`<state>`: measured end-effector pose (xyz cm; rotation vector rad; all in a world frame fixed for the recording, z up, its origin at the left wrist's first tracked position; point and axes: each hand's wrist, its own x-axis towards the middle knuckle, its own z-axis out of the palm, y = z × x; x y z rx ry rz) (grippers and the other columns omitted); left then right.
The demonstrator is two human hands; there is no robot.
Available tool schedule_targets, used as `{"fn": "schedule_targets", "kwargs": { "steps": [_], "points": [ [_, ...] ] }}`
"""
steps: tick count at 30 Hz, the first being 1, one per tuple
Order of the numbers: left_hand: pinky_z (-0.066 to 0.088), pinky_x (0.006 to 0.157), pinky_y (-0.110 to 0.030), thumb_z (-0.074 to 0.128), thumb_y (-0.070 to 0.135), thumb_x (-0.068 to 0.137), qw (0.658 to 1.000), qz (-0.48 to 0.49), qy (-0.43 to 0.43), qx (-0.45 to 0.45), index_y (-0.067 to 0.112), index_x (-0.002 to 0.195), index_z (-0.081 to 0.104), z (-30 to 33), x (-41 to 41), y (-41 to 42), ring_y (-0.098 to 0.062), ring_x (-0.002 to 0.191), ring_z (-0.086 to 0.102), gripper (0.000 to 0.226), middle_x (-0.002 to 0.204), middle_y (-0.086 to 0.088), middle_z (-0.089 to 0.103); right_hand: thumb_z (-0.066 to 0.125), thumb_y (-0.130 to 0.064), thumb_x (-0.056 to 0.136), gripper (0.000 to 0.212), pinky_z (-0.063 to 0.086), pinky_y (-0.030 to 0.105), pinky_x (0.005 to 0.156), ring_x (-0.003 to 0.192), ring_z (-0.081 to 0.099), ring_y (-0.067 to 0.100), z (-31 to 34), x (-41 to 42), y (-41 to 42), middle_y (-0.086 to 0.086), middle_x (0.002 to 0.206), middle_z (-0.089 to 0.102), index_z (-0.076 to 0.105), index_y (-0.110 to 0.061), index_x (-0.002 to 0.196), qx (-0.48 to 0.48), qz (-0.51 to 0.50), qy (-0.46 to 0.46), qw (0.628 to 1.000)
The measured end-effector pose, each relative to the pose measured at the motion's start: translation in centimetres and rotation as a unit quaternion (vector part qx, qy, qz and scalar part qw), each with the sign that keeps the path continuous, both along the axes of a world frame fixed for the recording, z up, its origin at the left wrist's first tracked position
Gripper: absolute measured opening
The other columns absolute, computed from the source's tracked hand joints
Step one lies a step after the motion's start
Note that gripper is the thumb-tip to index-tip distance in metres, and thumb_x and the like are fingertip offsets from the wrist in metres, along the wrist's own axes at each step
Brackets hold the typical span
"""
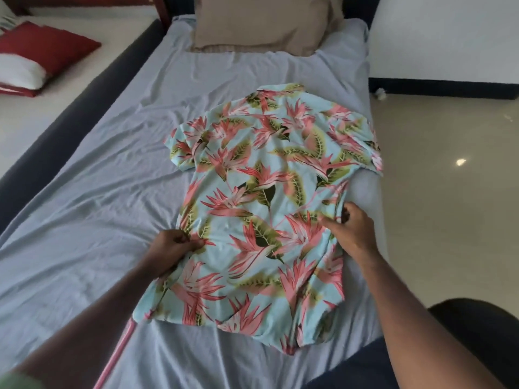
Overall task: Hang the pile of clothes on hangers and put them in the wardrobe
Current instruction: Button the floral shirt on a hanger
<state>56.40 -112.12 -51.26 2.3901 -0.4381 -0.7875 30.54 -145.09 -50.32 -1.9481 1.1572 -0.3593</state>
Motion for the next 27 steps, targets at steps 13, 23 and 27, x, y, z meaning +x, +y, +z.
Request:
{"fn": "schedule_targets", "kwargs": {
  "steps": [13,23,27],
  "points": [
    [0.052,0.065,-0.037,0.061,0.084,0.070,0.971,0.040,-0.206,0.119,0.014,0.074,0.064,1.1,-3.0,5.7,-0.029,0.074,0.063,0.070,0.073,-0.005,0.065,0.064,-0.023,0.099,0.029,0.062,0.038,0.076,0.093,0.075,0.028,0.9,-8.2,5.6,0.018,0.112,0.074,0.069,-0.002,0.119,0.347,-0.111,-0.220,0.905],
    [0.055,0.094,-0.053,0.044,0.036,0.105,0.886,0.094,0.386,-0.238,0.005,0.125,0.066,5.5,-5.3,8.8,-0.040,0.108,0.067,0.043,0.120,-0.025,0.068,0.084,-0.013,0.073,0.046,0.059,0.032,0.079,0.090,0.074,0.020,4.5,-11.1,9.0,0.014,0.107,0.076,0.070,-0.001,0.115,0.373,0.145,-0.028,0.916],
    [0.062,0.081,-0.042,0.080,0.017,0.079,0.910,-0.036,0.367,-0.188,-0.007,0.113,0.071,5.5,-6.9,11.5,-0.038,0.103,0.070,0.042,0.126,-0.032,0.063,0.095,-0.025,0.051,0.066,0.053,0.030,0.066,0.079,0.068,0.022,4.1,-11.4,10.2,0.017,0.094,0.075,0.071,0.000,0.108,0.322,0.244,0.144,0.904]
  ]
}}
